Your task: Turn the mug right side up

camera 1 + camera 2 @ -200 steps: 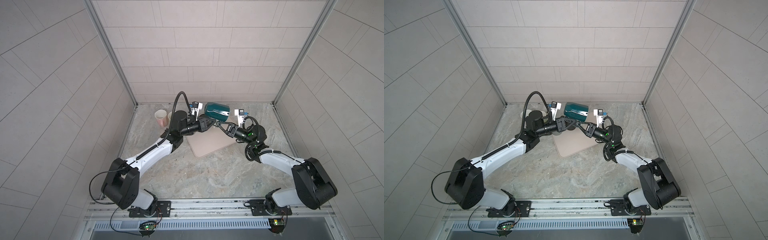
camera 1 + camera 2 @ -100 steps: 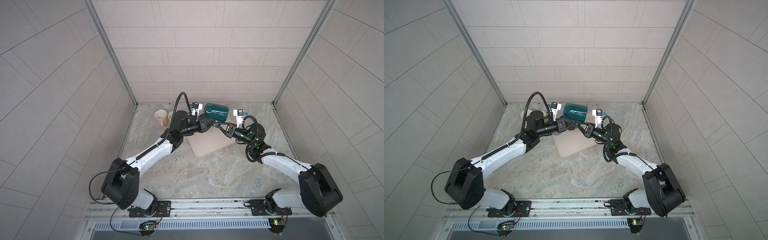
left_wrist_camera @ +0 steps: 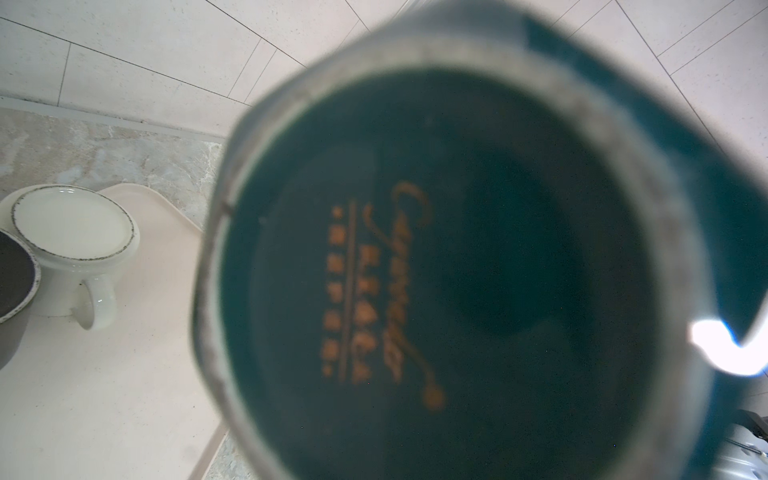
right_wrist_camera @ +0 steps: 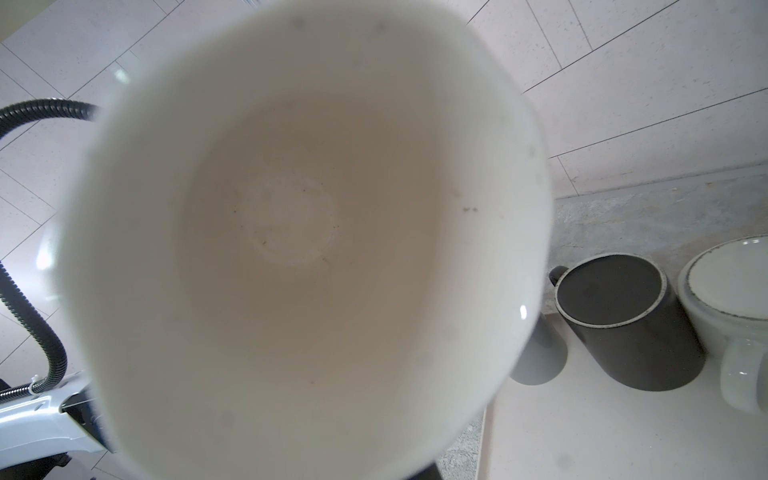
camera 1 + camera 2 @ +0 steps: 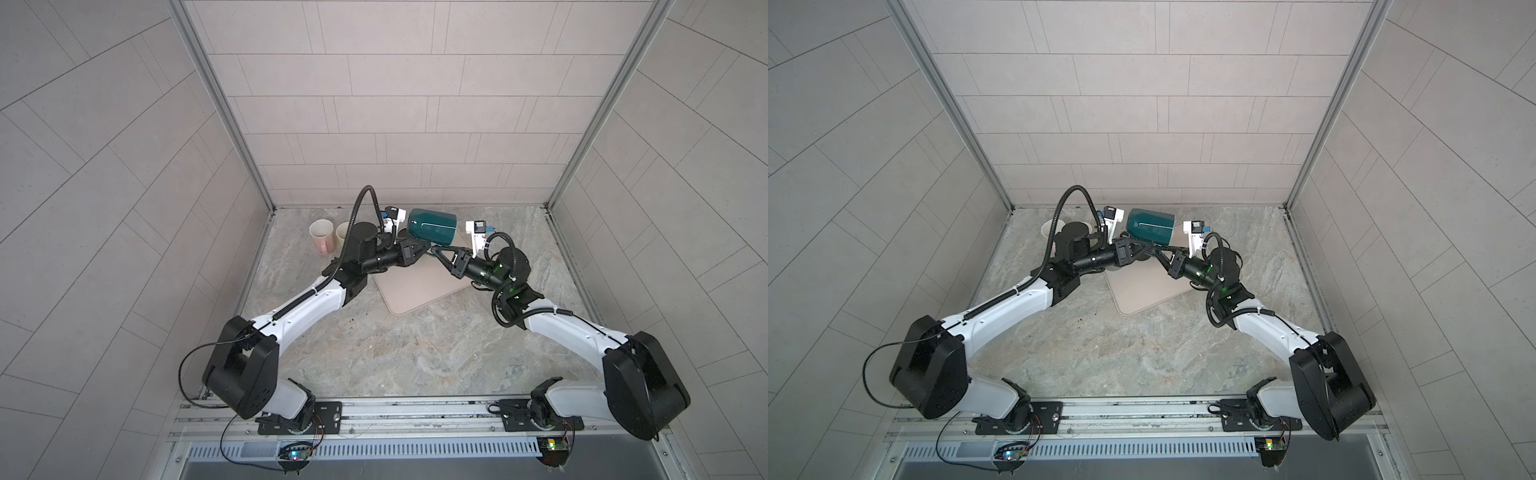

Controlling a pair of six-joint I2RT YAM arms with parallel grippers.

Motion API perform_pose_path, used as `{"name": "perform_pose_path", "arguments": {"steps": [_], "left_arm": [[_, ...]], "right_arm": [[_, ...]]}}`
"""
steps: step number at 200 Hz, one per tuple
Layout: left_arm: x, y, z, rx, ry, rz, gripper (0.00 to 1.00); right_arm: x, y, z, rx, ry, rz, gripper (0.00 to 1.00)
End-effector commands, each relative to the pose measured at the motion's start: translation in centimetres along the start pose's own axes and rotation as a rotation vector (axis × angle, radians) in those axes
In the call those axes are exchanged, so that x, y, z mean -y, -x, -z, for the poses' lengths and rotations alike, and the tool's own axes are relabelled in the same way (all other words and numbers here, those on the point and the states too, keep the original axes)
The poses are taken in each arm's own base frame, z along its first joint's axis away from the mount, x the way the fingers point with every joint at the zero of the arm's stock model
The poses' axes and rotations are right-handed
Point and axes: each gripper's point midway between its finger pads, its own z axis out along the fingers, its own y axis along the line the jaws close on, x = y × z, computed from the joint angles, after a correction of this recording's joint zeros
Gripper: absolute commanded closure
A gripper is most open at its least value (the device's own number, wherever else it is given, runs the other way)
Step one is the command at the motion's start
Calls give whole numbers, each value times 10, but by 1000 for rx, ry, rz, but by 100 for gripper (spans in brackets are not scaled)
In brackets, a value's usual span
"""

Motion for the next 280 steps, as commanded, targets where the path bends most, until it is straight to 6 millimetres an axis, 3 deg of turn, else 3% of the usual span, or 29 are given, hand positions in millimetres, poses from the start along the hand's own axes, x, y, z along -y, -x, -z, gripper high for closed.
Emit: {"name": "perform_pose_path", "arguments": {"steps": [1,118,178,198,253,280], "left_arm": [[16,-1,-3,-14,-44,-80,100],[16,0,8,-5,-2,-107,100],[13,0,9,2,14,-110,94],[13,0,10,4,14,-111,89],[15,2,13,22,11,-123,64],[16,3,14,32,7,-127,61]], "right_arm": [[-36,35,3,123,83,76,100],[-57,35,-10,124,94,123,100],[-63,34,-12,121,95,137,100],[-62,33,-12,118,86,142,100],[-65,33,-15,121,93,147,100],[-70,33,-13,126,105,152,100]]}}
